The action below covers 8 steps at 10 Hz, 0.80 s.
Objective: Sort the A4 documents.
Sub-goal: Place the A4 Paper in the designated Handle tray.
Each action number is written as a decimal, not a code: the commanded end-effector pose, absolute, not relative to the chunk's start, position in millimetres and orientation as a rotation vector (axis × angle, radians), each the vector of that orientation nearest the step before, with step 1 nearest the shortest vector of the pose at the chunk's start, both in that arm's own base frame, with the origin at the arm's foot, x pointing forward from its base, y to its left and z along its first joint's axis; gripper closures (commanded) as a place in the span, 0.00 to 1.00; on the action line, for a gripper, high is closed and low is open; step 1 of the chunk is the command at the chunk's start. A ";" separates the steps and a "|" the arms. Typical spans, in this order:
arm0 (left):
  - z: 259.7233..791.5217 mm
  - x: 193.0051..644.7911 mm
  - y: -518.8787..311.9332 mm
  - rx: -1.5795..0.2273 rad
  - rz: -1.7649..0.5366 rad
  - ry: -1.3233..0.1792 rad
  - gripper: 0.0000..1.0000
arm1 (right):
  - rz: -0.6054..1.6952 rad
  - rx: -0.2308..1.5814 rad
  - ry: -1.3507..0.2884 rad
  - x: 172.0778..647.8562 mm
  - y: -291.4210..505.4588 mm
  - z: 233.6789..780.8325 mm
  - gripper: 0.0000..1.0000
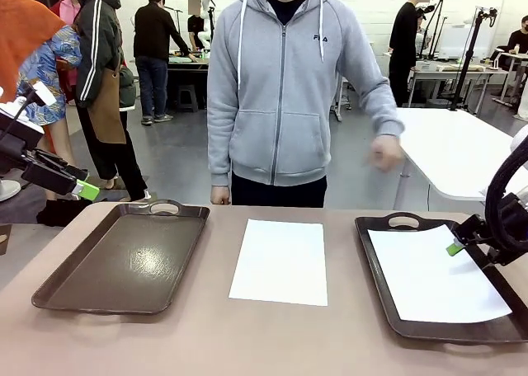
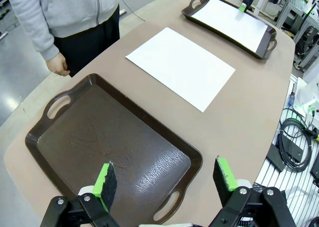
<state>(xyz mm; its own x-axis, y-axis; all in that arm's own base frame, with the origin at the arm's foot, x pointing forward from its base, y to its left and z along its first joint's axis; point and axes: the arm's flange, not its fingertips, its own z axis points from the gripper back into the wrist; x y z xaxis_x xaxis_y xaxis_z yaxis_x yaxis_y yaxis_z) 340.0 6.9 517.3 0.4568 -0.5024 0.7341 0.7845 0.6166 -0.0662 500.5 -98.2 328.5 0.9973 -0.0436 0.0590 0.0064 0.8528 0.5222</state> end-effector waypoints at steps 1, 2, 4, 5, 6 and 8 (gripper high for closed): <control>516.4 341.4 7.8 -0.448 -0.829 -0.746 0.00 | -0.057 0.482 -0.079 486.8 -93.5 337.8 0.00; 516.4 341.4 7.8 -0.448 -0.829 -0.746 0.00 | -0.062 0.481 -0.084 484.7 -94.8 339.6 0.00; 516.4 341.4 7.8 -0.448 -0.829 -0.746 0.00 | -0.068 0.489 -0.087 481.6 -95.7 340.9 0.00; 516.4 341.4 7.8 -0.448 -0.829 -0.746 0.00 | -0.050 0.500 -0.093 480.7 -92.7 341.7 0.00; 516.4 341.4 7.8 -0.448 -0.829 -0.746 0.00 | -0.046 0.512 -0.093 488.4 -99.8 342.7 0.00; 516.4 341.4 7.8 -0.448 -0.829 -0.746 0.00 | -0.046 0.512 -0.093 488.4 -99.8 342.7 0.00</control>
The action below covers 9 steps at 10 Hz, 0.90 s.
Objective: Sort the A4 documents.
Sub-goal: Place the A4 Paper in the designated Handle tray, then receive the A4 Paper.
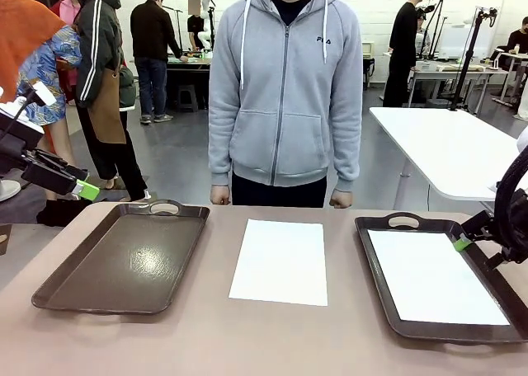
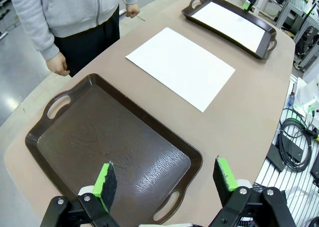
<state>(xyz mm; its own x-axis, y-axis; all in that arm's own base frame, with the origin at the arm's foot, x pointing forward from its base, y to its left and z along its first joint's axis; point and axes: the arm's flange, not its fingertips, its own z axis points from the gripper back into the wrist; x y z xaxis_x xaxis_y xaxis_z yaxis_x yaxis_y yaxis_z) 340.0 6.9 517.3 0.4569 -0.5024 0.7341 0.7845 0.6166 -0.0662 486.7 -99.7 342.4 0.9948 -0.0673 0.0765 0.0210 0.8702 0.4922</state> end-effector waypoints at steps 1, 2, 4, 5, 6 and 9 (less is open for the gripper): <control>516.4 341.4 7.8 -0.448 -0.829 -0.746 0.00 | -0.046 0.512 -0.093 488.4 -99.8 342.7 0.00; 516.4 341.4 7.8 -0.448 -0.829 -0.746 0.00 | -0.046 0.512 -0.093 488.4 -99.8 342.7 0.00; 516.4 341.4 7.8 -0.448 -0.829 -0.746 0.00 | -0.046 0.512 -0.093 488.4 -99.8 342.7 0.00; 516.4 341.4 7.8 -0.448 -0.829 -0.746 0.00 | -0.046 0.512 -0.093 488.4 -99.8 342.7 0.00; 516.4 341.4 7.8 -0.448 -0.829 -0.746 0.00 | -0.046 0.512 -0.093 488.4 -99.8 342.7 0.00; 516.4 341.4 7.8 -0.448 -0.829 -0.746 0.00 | -0.046 0.512 -0.093 488.4 -99.8 342.7 0.00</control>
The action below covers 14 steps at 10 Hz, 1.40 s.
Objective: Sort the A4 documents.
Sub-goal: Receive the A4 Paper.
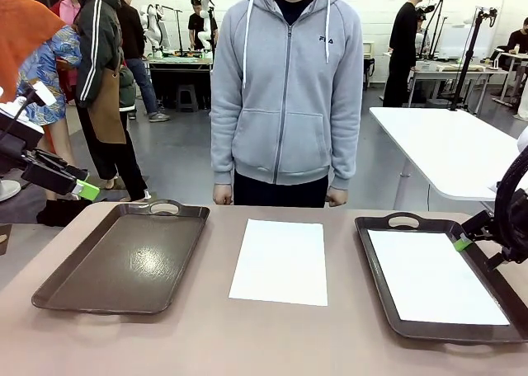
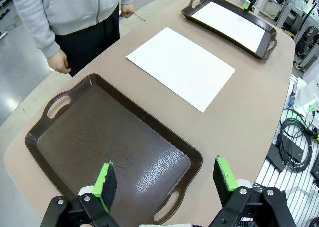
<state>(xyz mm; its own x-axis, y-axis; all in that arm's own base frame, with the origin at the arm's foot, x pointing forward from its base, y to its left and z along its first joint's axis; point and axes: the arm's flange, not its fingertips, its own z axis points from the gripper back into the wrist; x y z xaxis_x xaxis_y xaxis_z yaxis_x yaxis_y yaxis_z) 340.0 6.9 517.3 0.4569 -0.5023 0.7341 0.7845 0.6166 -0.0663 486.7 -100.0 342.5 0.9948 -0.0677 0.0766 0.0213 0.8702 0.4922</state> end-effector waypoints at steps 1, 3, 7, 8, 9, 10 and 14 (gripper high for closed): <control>516.4 341.4 7.8 -0.448 -0.829 -0.746 0.00 | -0.046 0.512 -0.093 488.4 -99.8 342.7 0.00; 516.4 341.4 7.8 -0.448 -0.829 -0.746 0.00 | -0.046 0.512 -0.093 488.4 -99.8 342.7 0.00; 516.4 341.4 7.8 -0.448 -0.829 -0.746 0.00 | 0.184 0.457 -0.401 437.6 -85.2 423.7 0.00; 516.4 341.4 7.8 -0.448 -0.829 -0.746 0.00 | 0.261 0.426 -0.482 425.2 -77.0 447.6 0.00; 516.4 341.4 7.8 -0.448 -0.829 -0.746 0.00 | 0.355 0.441 -0.522 414.2 -68.9 468.0 0.00; 516.4 341.4 7.8 -0.448 -0.829 -0.746 0.00 | 0.461 0.479 -0.565 404.2 -58.7 487.5 0.00; 516.4 341.4 7.8 -0.448 -0.829 -0.746 0.00 | 0.823 0.483 -0.794 364.0 -23.9 542.4 0.00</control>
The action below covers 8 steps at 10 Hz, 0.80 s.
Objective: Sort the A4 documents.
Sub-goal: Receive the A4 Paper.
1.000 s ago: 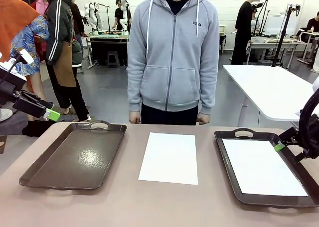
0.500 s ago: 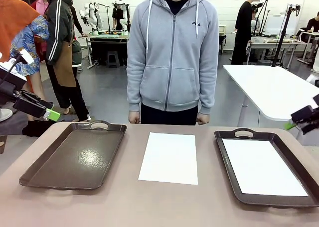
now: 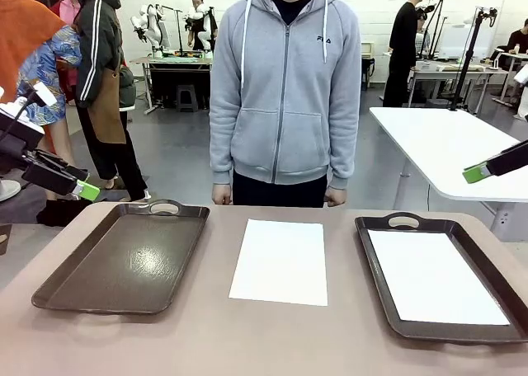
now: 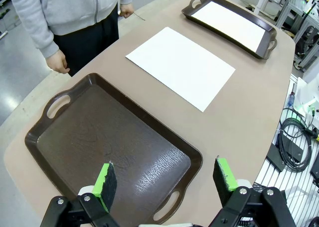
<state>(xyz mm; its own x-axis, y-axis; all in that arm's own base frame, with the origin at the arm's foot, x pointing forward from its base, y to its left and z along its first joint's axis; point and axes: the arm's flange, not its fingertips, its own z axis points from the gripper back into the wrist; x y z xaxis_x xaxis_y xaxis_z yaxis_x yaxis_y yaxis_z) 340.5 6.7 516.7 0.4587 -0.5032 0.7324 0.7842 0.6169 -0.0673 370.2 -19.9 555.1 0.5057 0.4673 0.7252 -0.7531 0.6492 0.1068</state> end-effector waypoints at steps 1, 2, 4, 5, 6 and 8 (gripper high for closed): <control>516.4 341.4 7.8 -0.448 -0.829 -0.746 0.00 | 0.851 0.471 -0.800 358.4 -20.9 546.2 0.00; 516.4 341.4 7.8 -0.448 -0.829 -0.746 0.00 | 0.874 0.470 -0.793 352.3 -17.9 548.4 0.00; 516.4 341.4 7.8 -0.448 -0.829 -0.746 0.00 | 0.876 0.505 -0.774 352.4 -18.7 550.0 0.00; 516.4 341.4 7.8 -0.448 -0.829 -0.746 0.00 | 0.882 0.516 -0.775 351.6 -18.3 549.7 0.00; 516.4 341.4 7.8 -0.448 -0.829 -0.746 0.00 | 0.875 0.523 -0.772 354.3 -20.7 549.5 0.00; 516.4 341.4 7.8 -0.448 -0.829 -0.746 0.00 | 0.861 0.526 -0.761 357.1 -23.2 548.9 0.00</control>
